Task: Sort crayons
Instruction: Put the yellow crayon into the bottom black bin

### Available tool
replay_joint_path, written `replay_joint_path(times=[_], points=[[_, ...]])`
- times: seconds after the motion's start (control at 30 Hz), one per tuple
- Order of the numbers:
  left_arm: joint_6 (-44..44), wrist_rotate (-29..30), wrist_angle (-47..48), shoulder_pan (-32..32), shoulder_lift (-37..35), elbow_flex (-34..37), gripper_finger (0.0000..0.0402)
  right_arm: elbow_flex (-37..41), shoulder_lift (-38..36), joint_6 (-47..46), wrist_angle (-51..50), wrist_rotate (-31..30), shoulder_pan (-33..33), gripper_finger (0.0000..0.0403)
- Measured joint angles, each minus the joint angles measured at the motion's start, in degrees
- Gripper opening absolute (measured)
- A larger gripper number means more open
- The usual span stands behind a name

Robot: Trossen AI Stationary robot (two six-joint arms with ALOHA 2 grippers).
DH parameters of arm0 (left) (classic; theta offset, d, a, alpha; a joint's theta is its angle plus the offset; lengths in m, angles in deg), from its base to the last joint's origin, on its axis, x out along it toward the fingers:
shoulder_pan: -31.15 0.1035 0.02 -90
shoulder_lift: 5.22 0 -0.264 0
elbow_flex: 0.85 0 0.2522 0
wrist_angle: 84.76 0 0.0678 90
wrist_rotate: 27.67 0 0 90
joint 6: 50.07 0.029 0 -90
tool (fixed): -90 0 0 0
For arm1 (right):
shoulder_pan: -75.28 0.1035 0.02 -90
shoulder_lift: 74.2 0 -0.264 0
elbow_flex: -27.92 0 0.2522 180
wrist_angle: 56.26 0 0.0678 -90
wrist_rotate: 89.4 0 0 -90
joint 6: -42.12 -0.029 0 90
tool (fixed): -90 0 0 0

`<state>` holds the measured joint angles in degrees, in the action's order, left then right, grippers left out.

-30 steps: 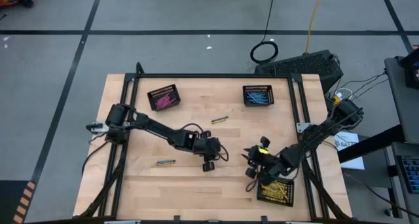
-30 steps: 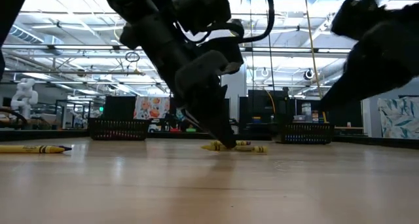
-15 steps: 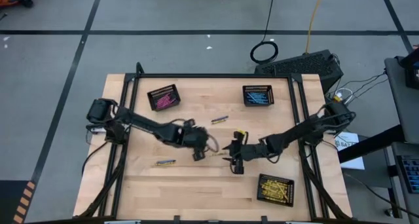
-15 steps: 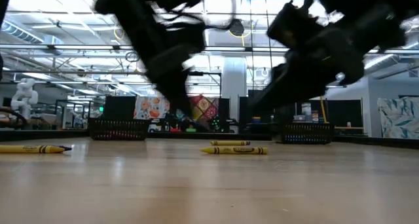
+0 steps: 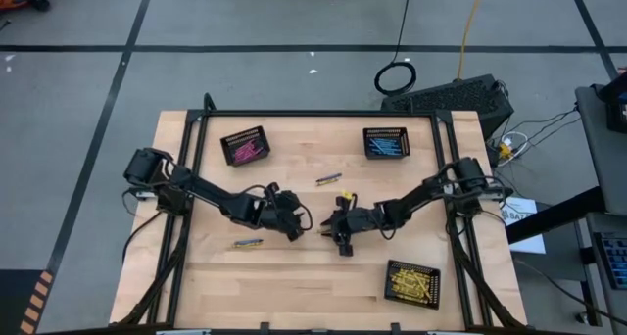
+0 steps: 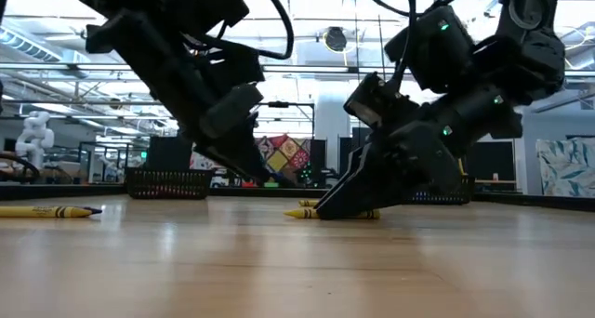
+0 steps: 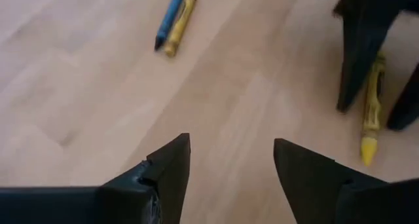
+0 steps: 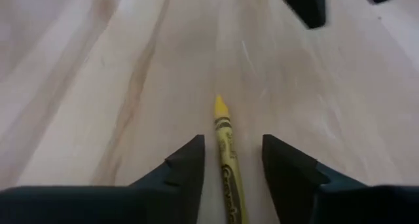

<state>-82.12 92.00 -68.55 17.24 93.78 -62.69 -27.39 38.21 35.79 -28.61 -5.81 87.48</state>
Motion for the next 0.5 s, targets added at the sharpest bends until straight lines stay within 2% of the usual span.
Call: replay_joint_path(times=[0.07, 0.27, 0.37, 0.5], points=[[1.14, 1.24, -1.20, -0.01, 0.13, 0.09, 0.0223, -0.03, 0.51, 0.20, -0.41, 1.70, -0.37, 0.0113], [1.27, 6.28, -0.21, -0.16, 0.06, 0.09, 0.0223, -0.12, -0.66, -1.25, -7.74, -0.04, -0.29, 0.0013], [0.49, 8.43, 4.56, -0.16, -0.92, 0.13, 0.0223, -0.10, -4.60, -3.66, -12.53, -2.91, 0.70, 0.0011], [-0.61, 12.64, 8.68, -0.16, -2.33, 0.47, 0.0223, 0.23, -15.06, -3.72, -23.60, -7.83, 4.22, 0.0004]])
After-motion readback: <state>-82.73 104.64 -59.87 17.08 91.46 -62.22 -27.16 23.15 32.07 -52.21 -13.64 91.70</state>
